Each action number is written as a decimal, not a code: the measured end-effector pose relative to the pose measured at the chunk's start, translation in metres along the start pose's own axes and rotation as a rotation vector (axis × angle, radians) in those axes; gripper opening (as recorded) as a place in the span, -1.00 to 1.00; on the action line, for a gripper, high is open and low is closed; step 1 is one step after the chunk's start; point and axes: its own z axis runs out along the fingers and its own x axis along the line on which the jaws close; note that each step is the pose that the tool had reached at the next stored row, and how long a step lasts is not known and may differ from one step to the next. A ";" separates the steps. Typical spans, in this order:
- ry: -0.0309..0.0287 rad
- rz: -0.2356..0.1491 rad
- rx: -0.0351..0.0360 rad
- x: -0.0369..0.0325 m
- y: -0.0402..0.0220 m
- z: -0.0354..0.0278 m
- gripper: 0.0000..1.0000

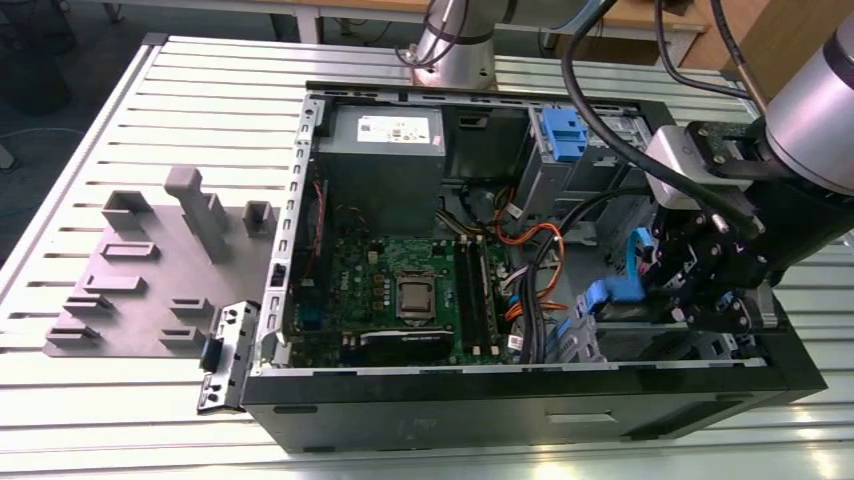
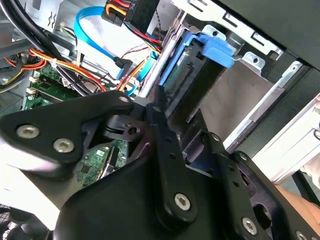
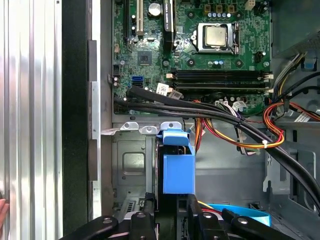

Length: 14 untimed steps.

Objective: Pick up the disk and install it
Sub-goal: 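Insert the disk into the insertion slot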

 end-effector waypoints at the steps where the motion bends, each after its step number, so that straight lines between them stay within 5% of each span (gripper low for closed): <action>1: -0.0001 0.000 0.0000 0.0000 0.0000 0.0001 -0.28; 2: 0.0000 0.000 -0.0001 0.0000 0.0000 0.0000 -0.15; 14: -0.0001 0.000 0.0000 -0.0001 0.0000 -0.0036 -0.15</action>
